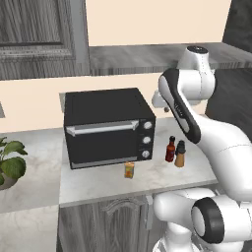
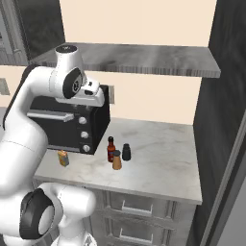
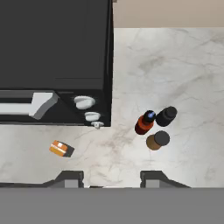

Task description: There are various items on the counter. Only move the condiments/shakers into the cabinet.

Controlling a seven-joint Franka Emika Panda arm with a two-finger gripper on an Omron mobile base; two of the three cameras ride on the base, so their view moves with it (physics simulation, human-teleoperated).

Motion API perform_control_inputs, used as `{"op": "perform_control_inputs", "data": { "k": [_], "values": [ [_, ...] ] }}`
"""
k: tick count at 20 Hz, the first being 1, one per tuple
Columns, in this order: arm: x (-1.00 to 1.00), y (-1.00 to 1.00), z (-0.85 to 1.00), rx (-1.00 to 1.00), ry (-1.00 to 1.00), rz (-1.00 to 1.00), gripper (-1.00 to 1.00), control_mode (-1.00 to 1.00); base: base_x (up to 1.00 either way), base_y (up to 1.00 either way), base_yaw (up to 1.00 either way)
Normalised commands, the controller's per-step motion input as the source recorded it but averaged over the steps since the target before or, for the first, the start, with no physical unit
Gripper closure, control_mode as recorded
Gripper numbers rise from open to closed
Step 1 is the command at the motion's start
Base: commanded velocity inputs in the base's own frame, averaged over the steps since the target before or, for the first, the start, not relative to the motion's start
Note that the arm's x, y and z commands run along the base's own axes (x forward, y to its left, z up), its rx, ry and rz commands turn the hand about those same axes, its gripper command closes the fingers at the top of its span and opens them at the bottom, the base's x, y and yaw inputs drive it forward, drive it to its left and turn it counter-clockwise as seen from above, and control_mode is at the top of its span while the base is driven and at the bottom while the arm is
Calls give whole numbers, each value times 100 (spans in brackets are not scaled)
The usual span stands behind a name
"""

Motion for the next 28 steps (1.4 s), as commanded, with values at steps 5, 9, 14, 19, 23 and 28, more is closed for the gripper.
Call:
{"op": "perform_control_inputs", "data": {
  "k": [5, 9, 14, 19, 23, 28],
  "values": [
    [-22, -19, 0, 2, -2, 0, -100, -100, 0, 0, 0],
    [-41, -73, 0, 14, -9, 0, -100, -100, 0, 0, 0],
    [-29, -68, -9, 11, -6, 0, -100, -100, 0, 0, 0],
    [-11, -31, -37, 2, -3, 0, -100, -100, 0, 0, 0],
    [0, -11, -48, 0, 0, 0, -100, -100, 0, 0, 0],
    [0, 0, -56, -2, 0, 0, -100, -100, 0, 0, 0]
  ]
}}
